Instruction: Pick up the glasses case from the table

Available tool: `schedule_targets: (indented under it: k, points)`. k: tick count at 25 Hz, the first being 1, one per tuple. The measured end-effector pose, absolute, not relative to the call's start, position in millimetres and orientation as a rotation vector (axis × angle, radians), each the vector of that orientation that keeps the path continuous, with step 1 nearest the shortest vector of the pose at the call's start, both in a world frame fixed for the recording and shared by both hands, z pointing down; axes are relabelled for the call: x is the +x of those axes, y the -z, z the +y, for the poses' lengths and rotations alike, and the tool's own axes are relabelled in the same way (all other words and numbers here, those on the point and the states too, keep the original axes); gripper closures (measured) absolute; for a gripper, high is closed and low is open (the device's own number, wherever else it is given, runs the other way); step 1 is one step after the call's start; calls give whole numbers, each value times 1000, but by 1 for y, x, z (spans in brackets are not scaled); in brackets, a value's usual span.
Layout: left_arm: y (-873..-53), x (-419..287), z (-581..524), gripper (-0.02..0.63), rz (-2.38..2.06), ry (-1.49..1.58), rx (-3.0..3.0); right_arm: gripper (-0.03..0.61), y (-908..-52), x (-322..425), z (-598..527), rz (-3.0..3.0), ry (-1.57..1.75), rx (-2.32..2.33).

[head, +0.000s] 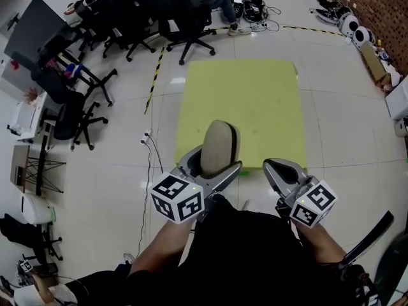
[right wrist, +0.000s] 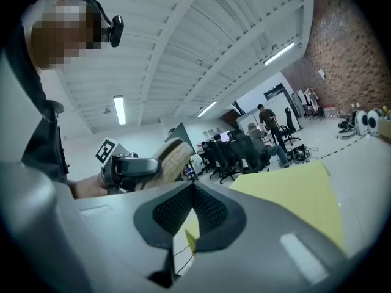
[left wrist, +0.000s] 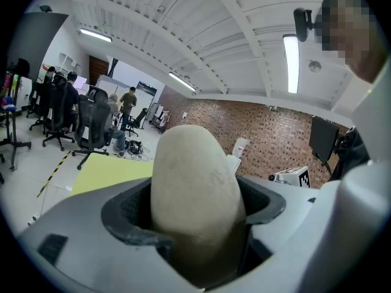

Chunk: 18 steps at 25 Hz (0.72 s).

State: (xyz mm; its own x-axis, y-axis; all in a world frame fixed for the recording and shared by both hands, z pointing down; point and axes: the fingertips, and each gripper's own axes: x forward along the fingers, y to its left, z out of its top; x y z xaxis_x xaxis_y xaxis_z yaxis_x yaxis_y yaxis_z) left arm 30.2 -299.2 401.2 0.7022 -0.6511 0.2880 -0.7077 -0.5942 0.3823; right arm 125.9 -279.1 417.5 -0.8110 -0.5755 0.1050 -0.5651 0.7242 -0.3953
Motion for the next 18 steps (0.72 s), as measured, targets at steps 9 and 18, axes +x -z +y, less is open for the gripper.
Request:
schedule_targets:
  k: [9, 18]
  points:
    - [-407, 22, -298, 202, -1023, -169, 2447, 578, -427, 119, -272, 2901, 641, -1000]
    - [-401, 4, -304, 202, -942, -174, 2474, 578, -415, 93, -281, 2886, 605, -1088]
